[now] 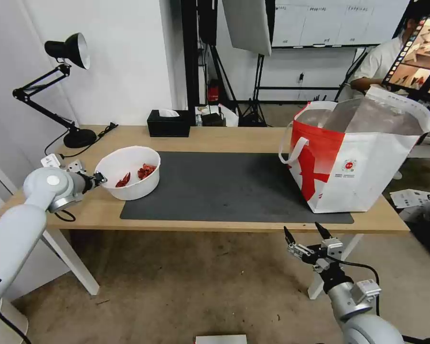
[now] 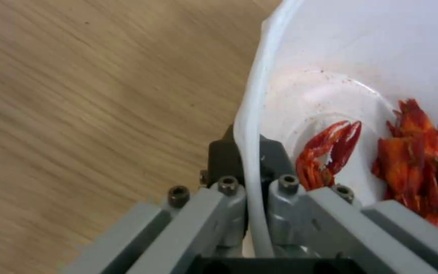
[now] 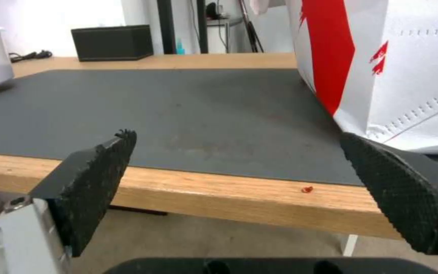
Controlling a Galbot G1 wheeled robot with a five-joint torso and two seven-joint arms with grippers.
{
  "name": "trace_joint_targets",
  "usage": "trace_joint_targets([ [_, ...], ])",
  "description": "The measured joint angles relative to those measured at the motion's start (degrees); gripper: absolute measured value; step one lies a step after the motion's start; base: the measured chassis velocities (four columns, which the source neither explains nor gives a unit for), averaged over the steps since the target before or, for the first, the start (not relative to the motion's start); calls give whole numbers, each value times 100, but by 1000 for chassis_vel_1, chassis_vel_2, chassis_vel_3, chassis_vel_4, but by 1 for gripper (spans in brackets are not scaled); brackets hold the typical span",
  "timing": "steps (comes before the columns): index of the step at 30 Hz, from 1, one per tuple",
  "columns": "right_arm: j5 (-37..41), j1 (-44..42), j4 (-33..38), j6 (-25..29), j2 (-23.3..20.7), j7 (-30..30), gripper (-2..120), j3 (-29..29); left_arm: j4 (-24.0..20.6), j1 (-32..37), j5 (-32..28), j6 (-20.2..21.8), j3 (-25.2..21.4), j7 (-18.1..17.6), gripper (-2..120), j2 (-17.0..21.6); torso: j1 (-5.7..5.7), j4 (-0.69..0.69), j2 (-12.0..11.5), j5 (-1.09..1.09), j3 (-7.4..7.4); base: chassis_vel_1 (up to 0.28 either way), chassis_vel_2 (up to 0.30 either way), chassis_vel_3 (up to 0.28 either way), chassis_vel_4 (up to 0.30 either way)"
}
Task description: Pick up the trash from the table and place it into the takeout bag.
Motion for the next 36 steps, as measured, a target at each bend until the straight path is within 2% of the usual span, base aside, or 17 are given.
trace_joint_targets([
  [6,0,0,0,0,0,0,100,0,-149,-47,223,-228,-9,12,0,18,0,0,0,-1,0,0,0,0,0],
  [7,0,0,0,0,0,0,100,0,-272,-48,580,-366,25,100,0,53,0,0,0,0,0,0,0,0,0],
  [8,0,0,0,0,0,0,100,0,-272,-48,580,-366,25,100,0,53,0,0,0,0,0,0,0,0,0],
  [11,0,0,0,0,0,0,100,0,-704,-87,2009,-913,263,452,0,151,0,2,0,0,0,0,0,0,0],
  [12,0,0,0,0,0,0,100,0,-704,-87,2009,-913,263,452,0,151,0,2,0,0,0,0,0,0,0],
  [14,0,0,0,0,0,0,100,0,-971,-291,2534,-1184,481,537,0,149,0,1,0,2,0,0,0,0,0],
  [15,0,0,0,0,0,0,100,0,-971,-291,2534,-1184,481,537,0,149,0,1,0,2,0,0,0,0,0],
  [17,0,1,0,0,0,0,100,0,-1108,-502,2970,-1458,736,634,0,124,0,-1,1,2,0,0,0,0,0],
  [23,0,1,0,0,0,0,100,0,-1205,-818,3172,-1634,1077,766,0,79,0,0,1,1,0,0,0,0,0],
  [29,0,1,0,-1,0,-1,100,0,-1036,-1366,2882,-1520,1427,750,0,-134,0,3,1,-1,0,0,0,0,0],
  [33,1,1,1,0,-1,0,100,0,-600,-2500,2478,-1357,2305,476,0,-807,0,-1,1,1,1,0,0,0,0],
  [34,1,1,1,0,-1,0,100,0,-600,-2500,2478,-1357,2305,476,0,-807,0,-1,1,1,1,0,0,0,0],
  [36,1,1,1,-1,-1,0,100,0,-361,-3146,2332,-1342,2825,399,0,-1223,1,-1,0,3,1,0,0,0,0],
])
